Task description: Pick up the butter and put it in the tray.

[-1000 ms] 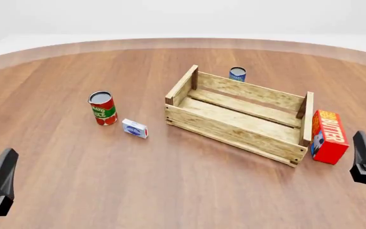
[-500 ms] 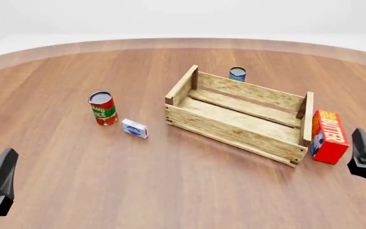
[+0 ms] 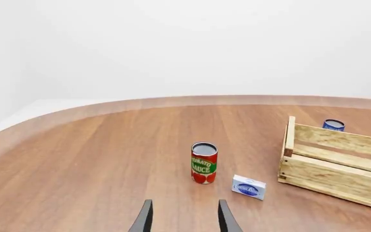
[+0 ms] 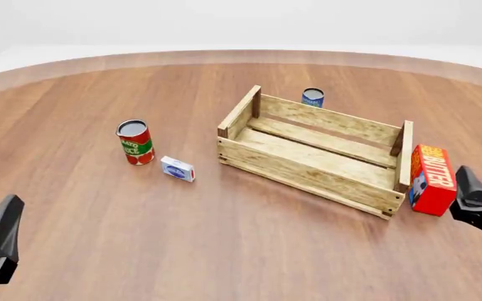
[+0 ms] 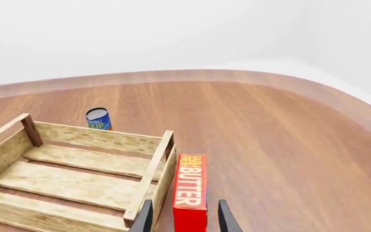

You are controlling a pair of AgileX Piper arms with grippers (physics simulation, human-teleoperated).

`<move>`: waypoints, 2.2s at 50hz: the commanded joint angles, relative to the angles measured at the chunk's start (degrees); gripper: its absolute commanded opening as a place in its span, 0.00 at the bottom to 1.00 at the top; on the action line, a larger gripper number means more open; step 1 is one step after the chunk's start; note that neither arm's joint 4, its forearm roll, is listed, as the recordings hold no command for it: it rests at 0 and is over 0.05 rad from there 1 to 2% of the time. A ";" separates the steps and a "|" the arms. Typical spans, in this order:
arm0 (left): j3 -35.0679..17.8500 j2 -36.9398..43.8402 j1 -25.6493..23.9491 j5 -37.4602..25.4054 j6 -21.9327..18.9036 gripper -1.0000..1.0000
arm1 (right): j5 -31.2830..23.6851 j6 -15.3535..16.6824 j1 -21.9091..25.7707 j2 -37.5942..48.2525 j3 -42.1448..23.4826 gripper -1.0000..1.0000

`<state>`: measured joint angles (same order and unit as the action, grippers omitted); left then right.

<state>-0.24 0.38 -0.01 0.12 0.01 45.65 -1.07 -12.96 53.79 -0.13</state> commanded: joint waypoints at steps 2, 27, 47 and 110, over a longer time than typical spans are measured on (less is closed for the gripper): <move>0.00 0.04 0.01 -0.01 -0.02 1.00 | 6.89 -0.11 -0.39 8.47 -0.15 1.00; 0.00 0.04 0.01 -0.01 -0.02 1.00 | 14.94 -1.04 -0.74 20.60 -2.43 1.00; 0.00 0.04 0.01 -0.01 -0.02 1.00 | 19.93 -1.58 -0.67 30.15 -4.85 1.00; 0.00 0.04 0.01 -0.01 -0.02 1.00 | 24.24 -5.05 -0.83 48.23 -12.33 1.00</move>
<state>-0.24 0.42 0.00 0.11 0.00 69.82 -5.30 -13.55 100.19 -11.57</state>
